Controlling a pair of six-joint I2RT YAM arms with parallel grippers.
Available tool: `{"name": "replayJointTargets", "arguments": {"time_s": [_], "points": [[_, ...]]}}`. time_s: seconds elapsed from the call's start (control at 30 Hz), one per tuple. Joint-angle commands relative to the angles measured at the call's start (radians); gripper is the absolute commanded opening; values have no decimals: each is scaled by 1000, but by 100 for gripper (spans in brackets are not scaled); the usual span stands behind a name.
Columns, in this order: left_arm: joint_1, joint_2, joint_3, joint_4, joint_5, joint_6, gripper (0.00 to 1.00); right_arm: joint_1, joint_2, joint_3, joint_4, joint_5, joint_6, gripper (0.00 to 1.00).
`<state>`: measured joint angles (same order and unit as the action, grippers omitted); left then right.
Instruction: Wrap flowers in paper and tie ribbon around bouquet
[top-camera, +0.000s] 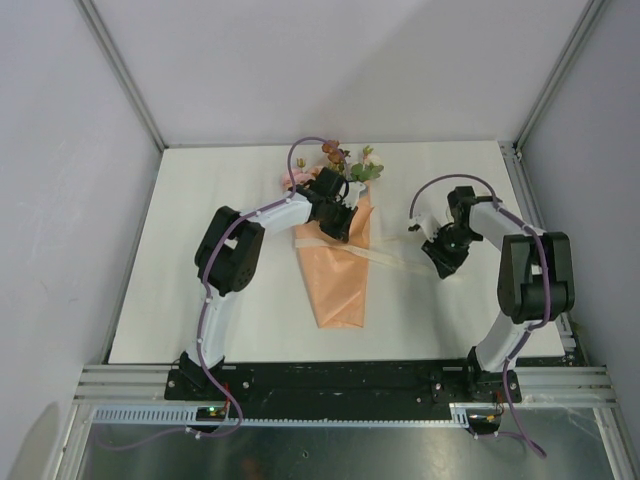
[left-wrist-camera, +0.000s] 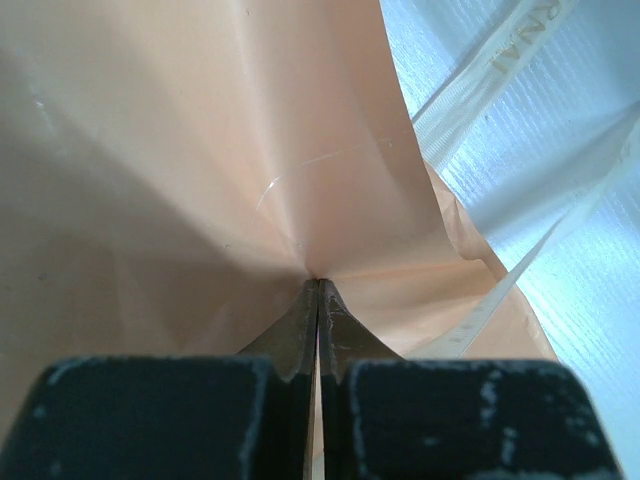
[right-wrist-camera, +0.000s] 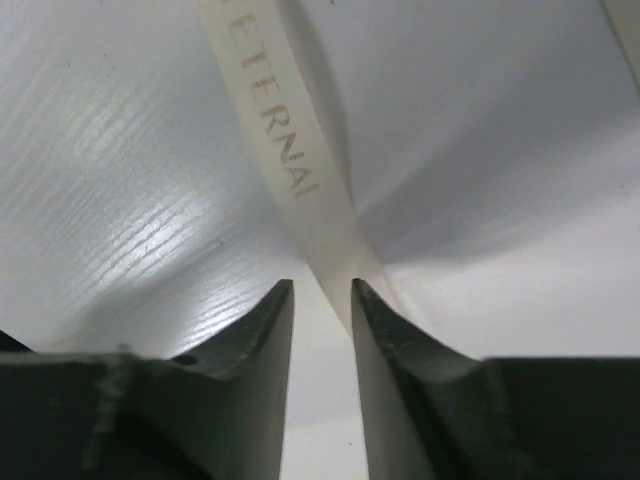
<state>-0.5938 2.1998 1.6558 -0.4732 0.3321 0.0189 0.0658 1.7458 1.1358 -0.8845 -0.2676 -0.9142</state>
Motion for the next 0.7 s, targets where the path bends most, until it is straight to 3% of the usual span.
{"name": "replayJointTargets", "arguments": {"time_s": [0.0, 0.23, 0.43, 0.67], "points": [[-3, 9, -7, -34, -22, 31, 0, -21, -3, 81, -34, -46, 33, 39], [-5, 4, -9, -34, -8, 19, 0, -153, 61, 307, -24, -189, 263, 44], [-6, 5, -5, -34, -7, 18, 0, -233, 220, 527, 6, -182, 477, 44], [-6, 16, 4, -33, -4, 12, 0, -238, 322, 602, 65, -155, 566, 48]]}}
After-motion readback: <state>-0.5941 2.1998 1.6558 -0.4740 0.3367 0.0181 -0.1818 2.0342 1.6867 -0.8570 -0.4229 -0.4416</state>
